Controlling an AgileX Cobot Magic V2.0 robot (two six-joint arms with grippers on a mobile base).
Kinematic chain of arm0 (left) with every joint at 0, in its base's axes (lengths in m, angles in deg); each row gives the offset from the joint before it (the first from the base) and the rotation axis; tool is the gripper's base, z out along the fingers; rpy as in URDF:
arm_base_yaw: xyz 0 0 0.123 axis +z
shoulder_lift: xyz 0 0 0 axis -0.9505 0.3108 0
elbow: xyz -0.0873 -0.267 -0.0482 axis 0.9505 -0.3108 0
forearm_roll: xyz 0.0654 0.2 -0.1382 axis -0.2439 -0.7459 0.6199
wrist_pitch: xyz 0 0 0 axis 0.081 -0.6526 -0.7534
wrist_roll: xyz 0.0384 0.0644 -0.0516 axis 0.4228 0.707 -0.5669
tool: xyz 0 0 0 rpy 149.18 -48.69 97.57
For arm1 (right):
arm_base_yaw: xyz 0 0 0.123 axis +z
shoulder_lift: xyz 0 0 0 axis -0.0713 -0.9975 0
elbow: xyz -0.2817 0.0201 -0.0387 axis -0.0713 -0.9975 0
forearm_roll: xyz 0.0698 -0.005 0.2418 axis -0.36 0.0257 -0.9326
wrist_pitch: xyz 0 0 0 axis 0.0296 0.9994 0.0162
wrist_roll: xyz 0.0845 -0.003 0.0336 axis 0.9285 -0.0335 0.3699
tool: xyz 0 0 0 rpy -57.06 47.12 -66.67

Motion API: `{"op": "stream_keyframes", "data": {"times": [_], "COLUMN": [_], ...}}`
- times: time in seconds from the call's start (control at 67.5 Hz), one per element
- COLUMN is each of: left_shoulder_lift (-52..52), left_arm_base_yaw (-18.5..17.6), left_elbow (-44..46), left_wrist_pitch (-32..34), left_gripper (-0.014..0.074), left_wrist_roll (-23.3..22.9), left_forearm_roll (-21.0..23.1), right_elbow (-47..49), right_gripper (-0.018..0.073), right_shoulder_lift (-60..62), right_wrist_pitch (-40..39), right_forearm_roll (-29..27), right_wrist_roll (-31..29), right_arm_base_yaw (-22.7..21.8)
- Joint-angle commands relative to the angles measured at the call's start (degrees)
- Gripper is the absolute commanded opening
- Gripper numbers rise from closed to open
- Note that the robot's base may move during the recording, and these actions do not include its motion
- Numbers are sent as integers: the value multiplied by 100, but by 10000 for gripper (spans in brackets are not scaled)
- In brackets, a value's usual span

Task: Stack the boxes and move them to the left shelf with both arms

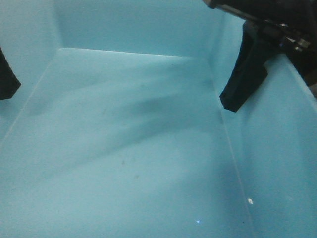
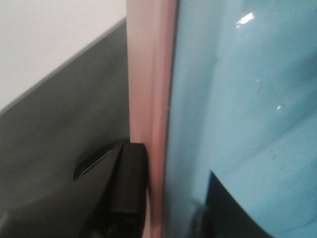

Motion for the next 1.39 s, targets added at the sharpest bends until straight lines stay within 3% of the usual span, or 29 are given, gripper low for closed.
{"op": "stream_keyframes", "data": {"times": [0.0,1.379], "left_shoulder_lift": [-192,-192], "left_arm_base_yaw": [97,97], "left_elbow": [172,172], "left_wrist_pitch": [-200,-200], "left_gripper": [-2,-3], "left_wrist_roll": [47,47], "left_forearm_roll": [-579,-571], "right_elbow": [92,92], "right_gripper": [60,60], "right_shoulder_lift": [219,219], "right_wrist_pitch": [118,118], "right_forearm_roll": [829,829], "right_wrist_roll": [-77,-77], "right_arm_base_yaw": [-125,-125]}}
